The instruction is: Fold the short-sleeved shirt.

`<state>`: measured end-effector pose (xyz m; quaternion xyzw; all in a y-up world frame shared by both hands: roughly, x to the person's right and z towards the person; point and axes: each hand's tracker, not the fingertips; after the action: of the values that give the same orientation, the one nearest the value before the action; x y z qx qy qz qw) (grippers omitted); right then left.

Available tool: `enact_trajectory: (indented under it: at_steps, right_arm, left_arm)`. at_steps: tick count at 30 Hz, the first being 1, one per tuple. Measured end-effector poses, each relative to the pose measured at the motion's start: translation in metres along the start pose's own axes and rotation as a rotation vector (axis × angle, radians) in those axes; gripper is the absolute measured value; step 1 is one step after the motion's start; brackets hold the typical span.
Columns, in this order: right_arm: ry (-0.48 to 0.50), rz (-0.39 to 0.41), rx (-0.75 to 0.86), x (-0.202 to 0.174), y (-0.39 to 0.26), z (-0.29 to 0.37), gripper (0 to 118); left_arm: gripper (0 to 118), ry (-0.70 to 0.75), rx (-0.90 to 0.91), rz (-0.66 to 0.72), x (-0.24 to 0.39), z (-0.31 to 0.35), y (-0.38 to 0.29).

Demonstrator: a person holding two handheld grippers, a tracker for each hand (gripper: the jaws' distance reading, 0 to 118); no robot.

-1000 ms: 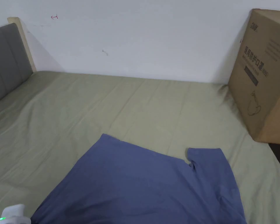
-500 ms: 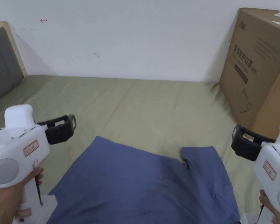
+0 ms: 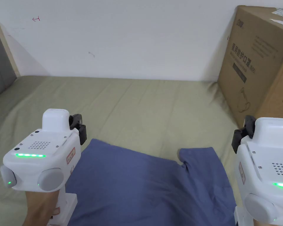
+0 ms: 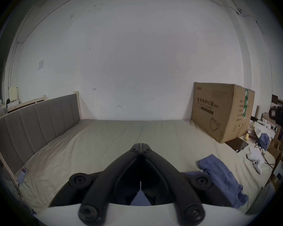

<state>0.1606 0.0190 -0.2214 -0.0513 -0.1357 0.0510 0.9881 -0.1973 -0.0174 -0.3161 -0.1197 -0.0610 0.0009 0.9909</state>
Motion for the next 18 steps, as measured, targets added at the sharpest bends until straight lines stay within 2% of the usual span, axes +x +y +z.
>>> enact_trajectory:
  at_steps: [6,12,13,14,15,16,17,18]
  right_arm:
    - [0.019,0.005,-0.016,0.002,-0.001,-0.023,0]
    - [0.018,0.01,-0.079,0.005,-0.019,-0.066,0]
    - [0.018,0.013,-0.089,0.005,-0.021,-0.072,0]
    - [0.013,0.018,-0.1,0.005,-0.025,-0.08,0]
    - [0.008,0.025,-0.109,0.004,-0.029,-0.088,0]
    - [0.004,0.031,-0.116,0.005,-0.035,-0.094,0]
    - [-0.004,0.037,-0.124,0.005,-0.039,-0.1,0]
    - [-0.009,0.042,-0.136,0.005,-0.045,-0.106,0]
  left_arm:
    - [0,-0.08,-0.276,0.006,-0.018,-0.076,-0.002]
    - [0,-0.069,-0.52,0.104,-0.047,-0.183,-0.021]
    - [3,-0.062,-0.565,0.126,-0.051,-0.2,-0.025]
    - [15,-0.066,-0.616,0.168,-0.056,-0.221,-0.03]
    - [42,-0.066,-0.663,0.199,-0.058,-0.239,-0.035]
    - [82,-0.047,-0.691,0.19,-0.059,-0.256,-0.042]
    - [102,-0.029,-0.691,0.164,-0.059,-0.27,-0.049]
    - [110,-0.016,-0.695,0.119,-0.059,-0.284,-0.056]
